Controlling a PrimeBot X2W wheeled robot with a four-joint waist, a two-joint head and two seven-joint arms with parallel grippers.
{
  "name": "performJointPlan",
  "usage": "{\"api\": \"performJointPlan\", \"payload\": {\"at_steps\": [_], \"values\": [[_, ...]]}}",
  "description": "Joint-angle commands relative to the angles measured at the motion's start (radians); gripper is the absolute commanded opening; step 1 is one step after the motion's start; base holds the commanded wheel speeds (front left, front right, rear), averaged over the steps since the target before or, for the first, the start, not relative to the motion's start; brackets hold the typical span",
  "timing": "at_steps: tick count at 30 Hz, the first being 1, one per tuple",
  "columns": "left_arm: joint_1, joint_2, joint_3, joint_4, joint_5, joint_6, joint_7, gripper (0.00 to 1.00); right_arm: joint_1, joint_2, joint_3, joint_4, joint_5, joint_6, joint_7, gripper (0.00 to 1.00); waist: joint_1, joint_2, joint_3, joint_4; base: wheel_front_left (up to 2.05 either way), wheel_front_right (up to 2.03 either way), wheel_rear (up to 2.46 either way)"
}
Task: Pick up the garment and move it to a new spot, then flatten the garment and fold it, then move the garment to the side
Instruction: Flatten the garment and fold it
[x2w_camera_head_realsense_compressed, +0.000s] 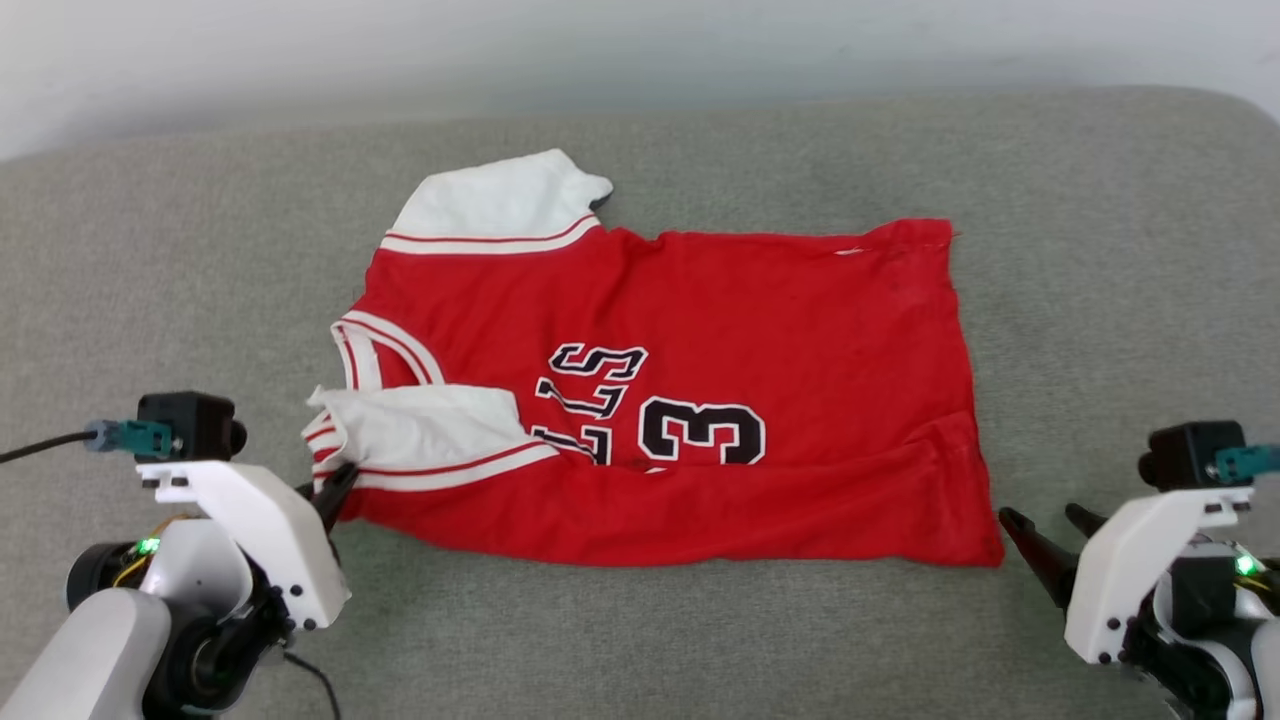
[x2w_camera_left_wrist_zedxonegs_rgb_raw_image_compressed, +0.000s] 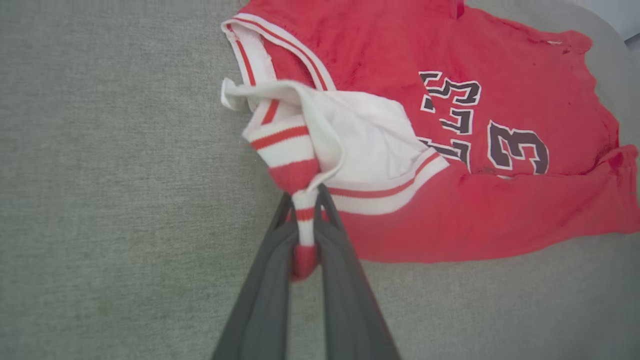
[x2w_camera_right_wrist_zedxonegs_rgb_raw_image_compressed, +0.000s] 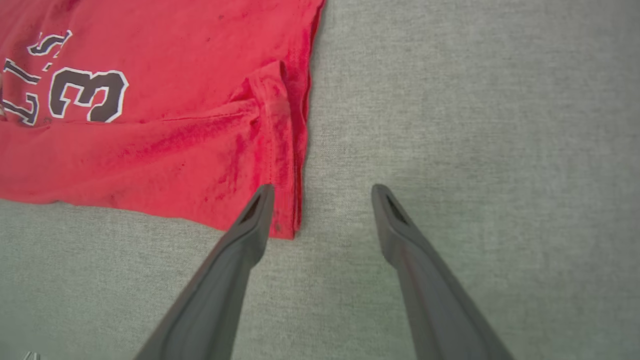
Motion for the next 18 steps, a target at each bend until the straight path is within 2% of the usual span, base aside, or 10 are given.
{"api": "performJointPlan", "payload": {"at_steps": [1, 10, 11, 12, 13, 18], "values": [[-0.016, -0.007, -0.002, -0.018, 0.008, 0.007, -0.007, 0.0, -0.028, -0.003, 0.008, 0.015, 0.01, 0.0, 0.022, 1.0, 0.0, 0.0, 0.026, 0.021, 0.0, 0.0, 0.0], [-0.038, -0.03, -0.02, -0.043, 0.042, 0.004, -0.054, 0.0, -0.118, 0.012, 0.098, 0.187, 0.039, 0.0, 0.083, 1.0, 0.0, 0.0, 0.075, 0.054, 0.0, 0.0, 0.0], [-0.037, -0.033, -0.023, -0.039, 0.046, 0.002, -0.06, 0.0, -0.12, 0.017, 0.11, 0.206, 0.045, 0.0, 0.093, 0.78, 0.0, 0.0, 0.076, 0.055, 0.0, 0.0, 0.0], [-0.034, -0.037, -0.024, -0.034, 0.048, 0.002, -0.067, 0.0, -0.122, 0.02, 0.121, 0.221, 0.054, 0.0, 0.101, 0.24, 0.0, 0.0, 0.076, 0.056, 0.0, 0.0, 0.0], [-0.032, -0.04, -0.025, -0.029, 0.047, 0.001, -0.072, 0.0, -0.126, 0.021, 0.129, 0.235, 0.058, 0.0, 0.109, 0.0, 0.0, 0.0, 0.074, 0.056, 0.0, 0.0, 0.0], [-0.008, -0.055, -0.018, -0.002, 0.048, 0.006, -0.112, 0.0, -0.157, -0.009, 0.144, 0.237, 0.063, 0.001, 0.093, 0.0, 0.0, 0.0, 0.049, 0.05, 0.0, 0.0, 0.0]]}}
